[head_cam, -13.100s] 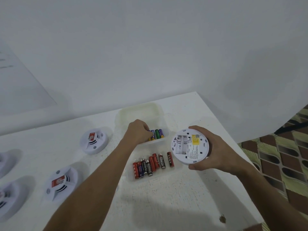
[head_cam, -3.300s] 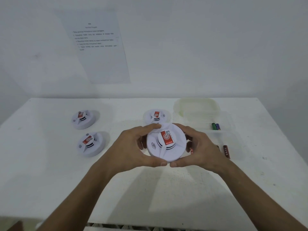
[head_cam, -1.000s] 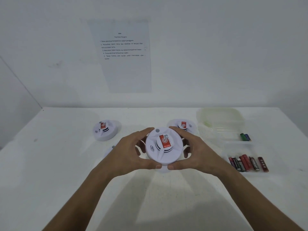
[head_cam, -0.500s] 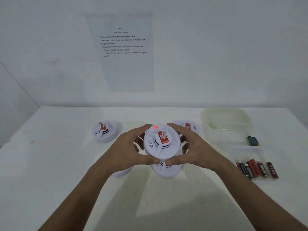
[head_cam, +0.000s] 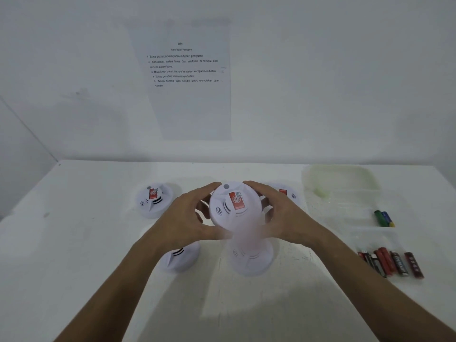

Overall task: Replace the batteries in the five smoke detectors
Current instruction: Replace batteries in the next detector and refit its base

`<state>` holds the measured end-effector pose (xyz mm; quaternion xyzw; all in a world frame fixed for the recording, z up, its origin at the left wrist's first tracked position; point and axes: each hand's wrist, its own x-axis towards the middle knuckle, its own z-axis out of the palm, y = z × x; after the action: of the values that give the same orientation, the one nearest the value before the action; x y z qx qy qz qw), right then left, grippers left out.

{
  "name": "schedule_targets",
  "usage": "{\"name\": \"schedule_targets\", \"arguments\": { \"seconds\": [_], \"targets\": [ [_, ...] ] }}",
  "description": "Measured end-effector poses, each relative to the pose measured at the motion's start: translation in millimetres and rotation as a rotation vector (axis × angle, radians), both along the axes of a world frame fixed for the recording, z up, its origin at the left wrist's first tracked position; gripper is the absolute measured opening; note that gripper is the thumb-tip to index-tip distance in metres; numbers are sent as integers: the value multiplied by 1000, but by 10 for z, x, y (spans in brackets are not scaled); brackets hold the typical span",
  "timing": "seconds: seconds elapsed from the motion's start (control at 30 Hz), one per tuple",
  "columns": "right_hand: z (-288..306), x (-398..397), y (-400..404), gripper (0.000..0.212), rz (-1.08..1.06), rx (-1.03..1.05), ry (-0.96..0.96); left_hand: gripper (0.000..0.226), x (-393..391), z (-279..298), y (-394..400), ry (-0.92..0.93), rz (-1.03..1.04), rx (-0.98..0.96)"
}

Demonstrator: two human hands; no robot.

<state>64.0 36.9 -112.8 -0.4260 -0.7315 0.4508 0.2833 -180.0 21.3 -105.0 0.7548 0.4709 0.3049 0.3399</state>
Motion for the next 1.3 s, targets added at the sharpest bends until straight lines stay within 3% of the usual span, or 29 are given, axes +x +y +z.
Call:
{"name": "schedule_targets", "arguments": {
  "seconds": [0.53, 0.9, 1.2, 1.3],
  "targets": [
    [-317, -439, 626, 75, -54, 56, -105, 65, -235, -312, 667, 152, 90, -110],
    [-692, -625, 817, 76, -150, 54, -270, 54, -202, -467, 831, 218, 118, -293],
    [-662, -642, 815, 64, -154, 36, -347, 49, -163, -413, 785, 246, 164, -319],
    [-539, -621, 738, 67, -152, 20, -332, 47, -121, -348, 744, 344, 163, -312]
  ]
}}
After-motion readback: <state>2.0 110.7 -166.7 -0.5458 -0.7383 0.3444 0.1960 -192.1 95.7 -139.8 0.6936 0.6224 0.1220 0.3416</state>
